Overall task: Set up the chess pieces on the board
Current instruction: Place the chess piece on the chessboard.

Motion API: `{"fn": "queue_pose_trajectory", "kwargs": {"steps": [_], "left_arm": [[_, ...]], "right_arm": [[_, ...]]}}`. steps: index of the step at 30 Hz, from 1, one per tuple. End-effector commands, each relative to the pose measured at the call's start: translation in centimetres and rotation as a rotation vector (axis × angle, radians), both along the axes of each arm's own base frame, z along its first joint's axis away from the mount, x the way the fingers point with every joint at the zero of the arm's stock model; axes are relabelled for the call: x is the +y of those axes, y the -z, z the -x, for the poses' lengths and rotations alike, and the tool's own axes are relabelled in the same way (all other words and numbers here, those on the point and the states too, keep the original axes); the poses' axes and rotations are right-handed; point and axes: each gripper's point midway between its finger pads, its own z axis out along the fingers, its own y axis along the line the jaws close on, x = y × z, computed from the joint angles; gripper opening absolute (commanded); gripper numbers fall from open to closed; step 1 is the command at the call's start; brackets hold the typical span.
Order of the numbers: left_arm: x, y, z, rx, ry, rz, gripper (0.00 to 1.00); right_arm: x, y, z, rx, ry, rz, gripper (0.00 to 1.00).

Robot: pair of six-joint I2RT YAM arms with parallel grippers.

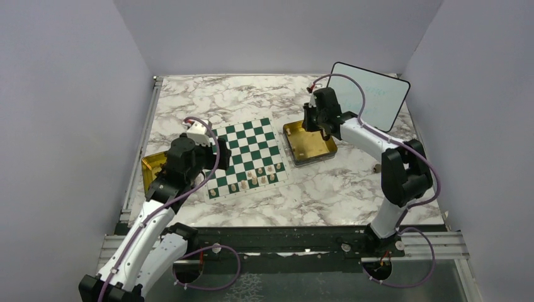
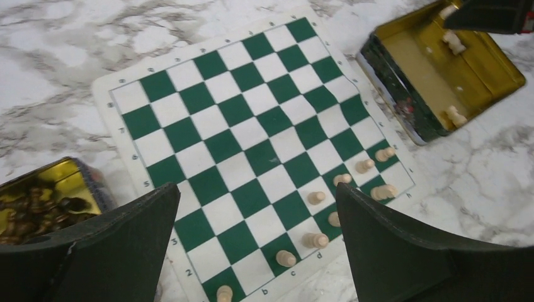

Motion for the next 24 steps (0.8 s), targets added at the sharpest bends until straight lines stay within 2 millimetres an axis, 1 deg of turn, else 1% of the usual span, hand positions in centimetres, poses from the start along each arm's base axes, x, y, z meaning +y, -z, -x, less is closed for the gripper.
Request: {"fn": "queue_pose_trajectory", "kwargs": {"steps": [1, 4, 7, 10, 12, 13, 15, 20, 24], "left_arm": [[-5.2, -0.2, 0.4, 0.004, 0.260, 0.113, 0.91], [-7.1, 0.5, 0.4, 0.019, 0.364, 0.138, 0.84], [-9.3, 0.9, 1.0, 0.017, 0.503, 0.162, 0.79], [-11.2, 0.9, 1.7, -0.033, 0.628, 0.118, 0.79], [-12.5, 0.5, 2.4, -0.104, 0.721, 0.053, 0.81], [-13.3, 0.3, 2.8, -0.145, 0.771, 0.021, 0.83], [-14.3, -0.3, 3.1, -0.237, 0.852, -0.041, 0.86], [-15.6, 0.1, 4.2, -0.443, 1.084, -0.236, 0.88], [-16.1, 0.1, 4.8, -0.612, 1.223, -0.373, 0.91]], "right_arm": [[3.3, -1.3, 3.6, 0.080, -0.206, -0.161, 0.13], [5.2, -2.1, 5.8, 0.114, -0.333, -0.249, 0.13], [6.1, -2.9, 7.5, 0.130, -0.408, -0.314, 0.12], [7.3, -3.7, 9.7, 0.159, -0.502, -0.402, 0.12], [8.2, -4.4, 11.5, 0.184, -0.584, -0.477, 0.12], [8.5, -4.5, 12.2, 0.200, -0.616, -0.507, 0.12], [8.8, -5.1, 13.5, 0.216, -0.668, -0.547, 0.10], [9.0, -6.6, 15.5, 0.210, -0.730, -0.611, 0.10], [9.4, -7.9, 17.3, 0.226, -0.808, -0.673, 0.11]]}}
